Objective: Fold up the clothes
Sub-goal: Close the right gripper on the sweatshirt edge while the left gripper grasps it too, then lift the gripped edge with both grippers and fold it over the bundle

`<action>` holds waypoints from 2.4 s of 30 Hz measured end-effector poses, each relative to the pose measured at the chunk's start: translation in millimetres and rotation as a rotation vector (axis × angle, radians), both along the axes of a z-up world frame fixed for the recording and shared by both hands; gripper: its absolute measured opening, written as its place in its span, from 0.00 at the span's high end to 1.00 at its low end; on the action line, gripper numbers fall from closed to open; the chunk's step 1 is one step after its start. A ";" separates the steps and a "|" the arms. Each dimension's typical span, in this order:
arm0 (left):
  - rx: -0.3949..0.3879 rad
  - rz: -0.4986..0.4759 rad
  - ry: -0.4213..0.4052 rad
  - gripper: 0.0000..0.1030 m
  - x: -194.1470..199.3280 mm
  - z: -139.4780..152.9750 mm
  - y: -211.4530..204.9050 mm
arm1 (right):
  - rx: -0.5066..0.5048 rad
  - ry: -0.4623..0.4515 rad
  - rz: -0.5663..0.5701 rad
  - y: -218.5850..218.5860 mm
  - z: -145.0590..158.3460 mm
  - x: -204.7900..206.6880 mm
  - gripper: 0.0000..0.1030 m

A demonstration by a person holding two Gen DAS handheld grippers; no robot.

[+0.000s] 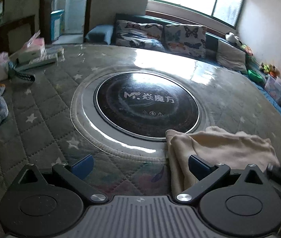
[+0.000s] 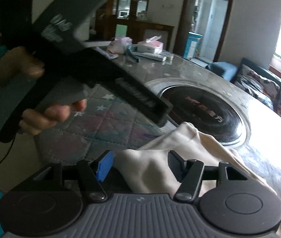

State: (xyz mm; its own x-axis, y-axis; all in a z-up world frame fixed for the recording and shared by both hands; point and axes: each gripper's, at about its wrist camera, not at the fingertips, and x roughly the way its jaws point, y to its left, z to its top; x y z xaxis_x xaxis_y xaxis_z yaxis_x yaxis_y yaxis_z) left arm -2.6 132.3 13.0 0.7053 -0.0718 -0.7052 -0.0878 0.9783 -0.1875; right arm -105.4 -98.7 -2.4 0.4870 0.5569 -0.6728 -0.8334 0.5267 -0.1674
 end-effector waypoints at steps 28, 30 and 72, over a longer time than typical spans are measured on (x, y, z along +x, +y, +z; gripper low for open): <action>-0.509 0.060 0.182 0.14 21.1 -14.7 -20.4 | 0.255 0.114 -0.098 -49.7 34.3 25.0 0.90; -0.521 0.061 0.186 0.25 23.6 -15.0 -23.2 | 0.264 0.118 -0.098 -53.5 34.7 23.9 0.90; -0.334 -0.034 0.173 0.81 29.6 -14.4 -41.8 | 0.400 0.238 -0.751 -237.7 -18.1 104.7 0.72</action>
State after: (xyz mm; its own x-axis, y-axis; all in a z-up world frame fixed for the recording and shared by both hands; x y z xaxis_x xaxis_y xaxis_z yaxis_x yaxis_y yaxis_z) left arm 27.0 90.5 -1.5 0.5712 -0.3392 -0.7475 -0.1149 0.8686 -0.4820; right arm -0.7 -336.4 -20.6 0.6906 0.3612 -0.6266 -0.2326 0.9312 0.2806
